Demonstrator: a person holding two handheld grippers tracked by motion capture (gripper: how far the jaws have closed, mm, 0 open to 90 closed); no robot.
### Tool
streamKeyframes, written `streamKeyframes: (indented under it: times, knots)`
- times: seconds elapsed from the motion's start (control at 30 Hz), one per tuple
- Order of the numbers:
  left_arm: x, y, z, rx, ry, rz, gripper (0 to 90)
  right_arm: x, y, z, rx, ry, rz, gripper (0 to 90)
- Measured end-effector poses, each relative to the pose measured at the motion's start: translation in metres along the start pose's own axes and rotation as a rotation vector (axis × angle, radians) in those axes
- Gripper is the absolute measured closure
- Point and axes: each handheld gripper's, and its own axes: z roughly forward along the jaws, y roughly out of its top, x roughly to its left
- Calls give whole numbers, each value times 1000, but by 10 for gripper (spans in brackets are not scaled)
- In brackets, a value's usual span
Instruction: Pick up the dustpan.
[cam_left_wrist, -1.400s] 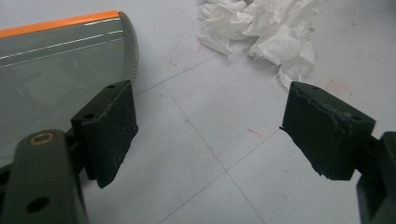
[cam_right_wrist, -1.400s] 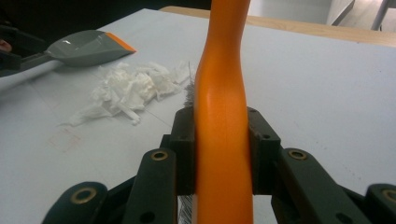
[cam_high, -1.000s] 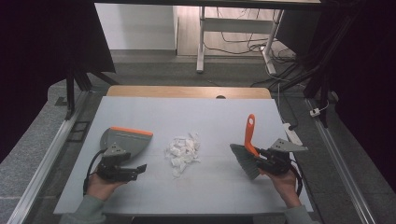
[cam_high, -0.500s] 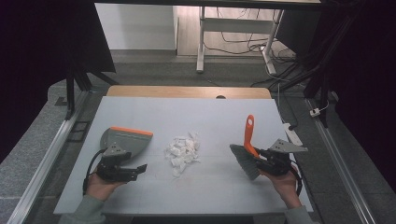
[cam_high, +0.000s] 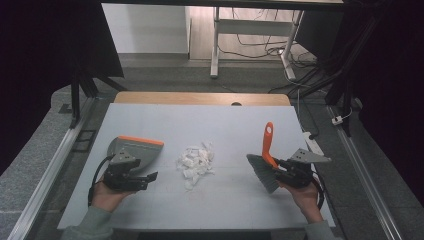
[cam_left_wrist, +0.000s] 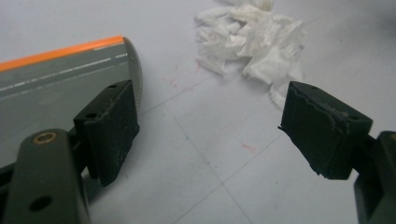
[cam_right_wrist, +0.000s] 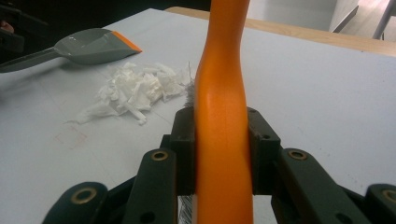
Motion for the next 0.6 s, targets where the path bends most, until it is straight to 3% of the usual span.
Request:
streamKeyframes:
  times: [0.13, 0.27, 0.3, 0.47, 0.6]
  knots:
    - [-1, 11, -5, 17, 0, 8, 200, -1, 1, 0, -3, 2, 10, 686]
    - [5, 19, -13, 33, 35, -11, 208, -2, 1, -1, -7, 0, 21, 686]
    - [8, 21, -16, 31, 56, -39, 209, -2, 1, -1, -10, 1, 23, 686]
    - [19, 24, -22, 65, 70, -67, 209, -4, 2, 0, -13, -5, 34, 686]
    - [34, 19, -28, 96, 121, -114, 208, -5, 2, 0, -11, -14, 42, 686]
